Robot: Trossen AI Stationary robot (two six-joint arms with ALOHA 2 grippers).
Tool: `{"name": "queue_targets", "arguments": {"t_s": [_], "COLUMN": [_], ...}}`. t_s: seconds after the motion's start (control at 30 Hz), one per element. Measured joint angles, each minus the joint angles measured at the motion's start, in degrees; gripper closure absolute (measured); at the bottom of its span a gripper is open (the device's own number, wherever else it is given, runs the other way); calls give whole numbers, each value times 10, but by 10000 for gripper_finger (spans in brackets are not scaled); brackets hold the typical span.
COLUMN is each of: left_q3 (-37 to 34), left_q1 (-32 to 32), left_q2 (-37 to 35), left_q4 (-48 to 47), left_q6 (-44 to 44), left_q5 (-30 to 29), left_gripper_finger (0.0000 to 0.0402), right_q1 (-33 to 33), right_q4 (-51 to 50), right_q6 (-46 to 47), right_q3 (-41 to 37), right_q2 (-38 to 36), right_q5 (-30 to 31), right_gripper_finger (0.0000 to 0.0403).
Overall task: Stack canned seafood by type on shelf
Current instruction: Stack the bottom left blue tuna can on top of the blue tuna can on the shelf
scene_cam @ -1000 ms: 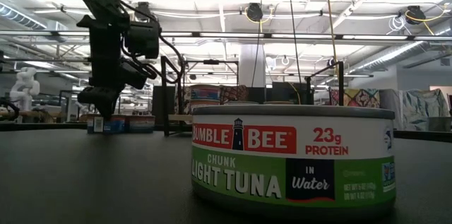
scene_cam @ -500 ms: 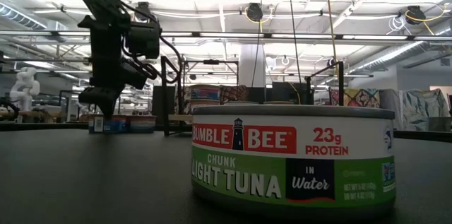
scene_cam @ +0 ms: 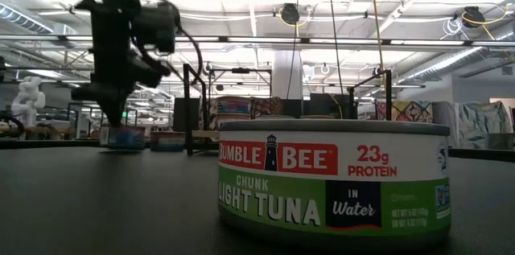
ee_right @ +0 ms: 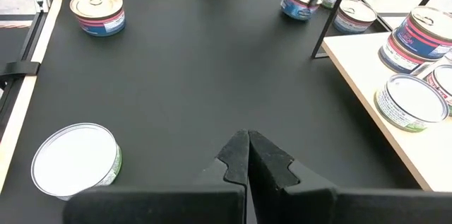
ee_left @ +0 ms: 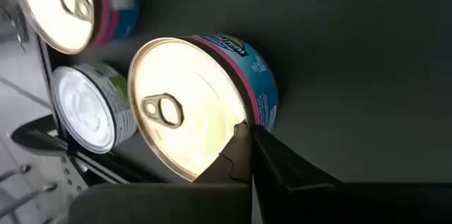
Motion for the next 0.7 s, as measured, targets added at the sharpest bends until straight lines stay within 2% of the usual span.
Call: {"name": "queue_targets", "arguments": {"t_s": [0.3, 0.7], "left_q3": [48, 129], "left_q1": [-131, -319], "left_q2": [-43, -7], "left_q4": [-77, -93], "left_q6": [-105, -217], "left_q5": [15, 13], "left_gripper_finger": [401, 401], "right_q1": [0, 0], "right_q4": [1, 1], "right_q6": [4, 6], "right_q3": [0, 0], "right_q2": [0, 0], "right_q5": [0, 0], "right_gripper_finger": [403, 403]}}
